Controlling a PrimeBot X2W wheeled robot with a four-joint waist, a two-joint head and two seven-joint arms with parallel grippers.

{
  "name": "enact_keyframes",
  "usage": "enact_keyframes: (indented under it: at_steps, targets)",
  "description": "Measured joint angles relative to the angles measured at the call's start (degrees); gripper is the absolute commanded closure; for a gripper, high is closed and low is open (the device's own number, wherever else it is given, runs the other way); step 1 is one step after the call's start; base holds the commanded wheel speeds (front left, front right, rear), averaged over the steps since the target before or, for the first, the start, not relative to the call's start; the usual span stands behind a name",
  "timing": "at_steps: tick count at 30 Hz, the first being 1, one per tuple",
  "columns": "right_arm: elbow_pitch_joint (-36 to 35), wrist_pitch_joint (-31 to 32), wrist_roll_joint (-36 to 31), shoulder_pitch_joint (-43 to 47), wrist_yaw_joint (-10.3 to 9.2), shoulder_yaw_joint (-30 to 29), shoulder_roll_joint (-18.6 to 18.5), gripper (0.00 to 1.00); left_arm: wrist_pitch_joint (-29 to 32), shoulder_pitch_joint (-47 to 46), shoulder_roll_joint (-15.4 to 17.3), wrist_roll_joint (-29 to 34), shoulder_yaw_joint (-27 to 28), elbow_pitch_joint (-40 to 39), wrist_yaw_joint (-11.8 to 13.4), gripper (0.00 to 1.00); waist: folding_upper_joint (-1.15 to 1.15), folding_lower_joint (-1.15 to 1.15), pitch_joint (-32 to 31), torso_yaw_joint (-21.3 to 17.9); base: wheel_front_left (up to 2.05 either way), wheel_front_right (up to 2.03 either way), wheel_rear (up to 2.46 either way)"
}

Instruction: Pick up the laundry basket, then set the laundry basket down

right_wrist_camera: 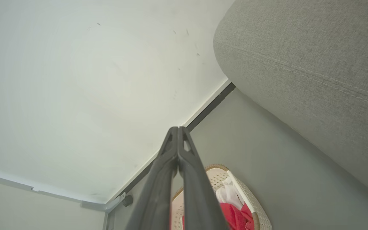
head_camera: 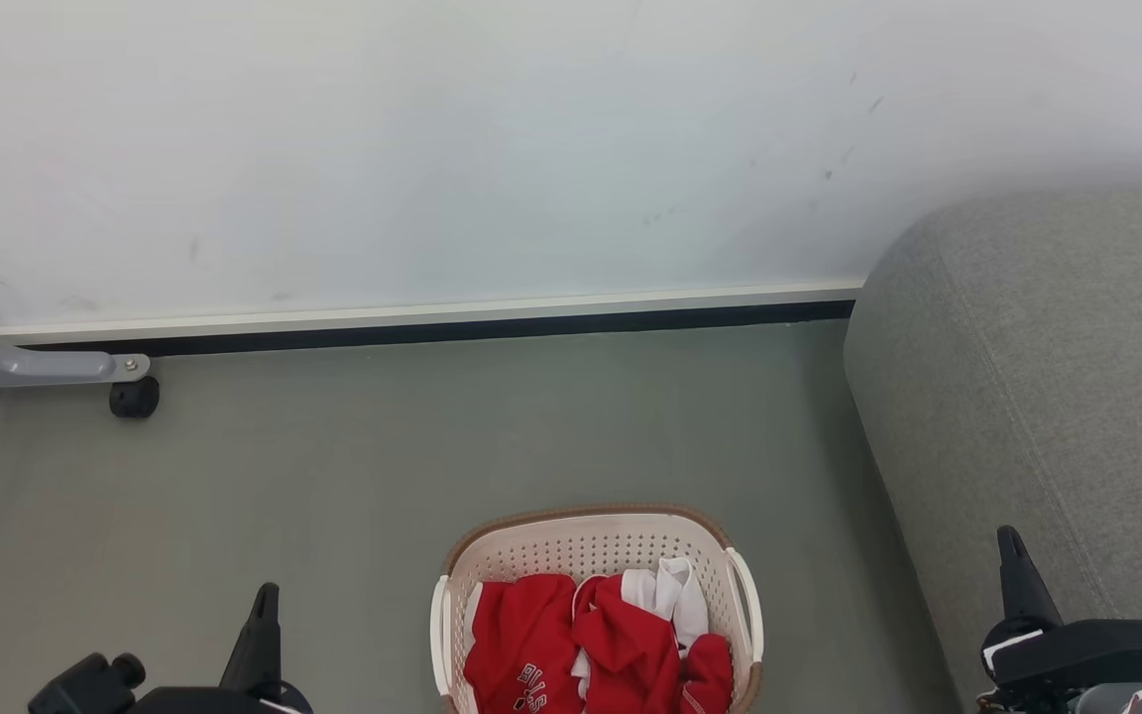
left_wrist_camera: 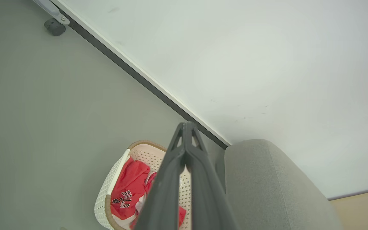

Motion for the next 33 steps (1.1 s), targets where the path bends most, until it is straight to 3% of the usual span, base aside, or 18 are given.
enact_keyframes:
  at_steps: [33]
  targets:
    - [1.21, 6.62, 23.56, -0.11, 4.70, -8.84, 4.34, 1.00, 4.26, -3.66, -0.59, -26.09, 4.69, 4.05, -4.67, 1.00, 0.00, 0.00, -0.26, 0.68, 0.00, 0.00, 0.00]
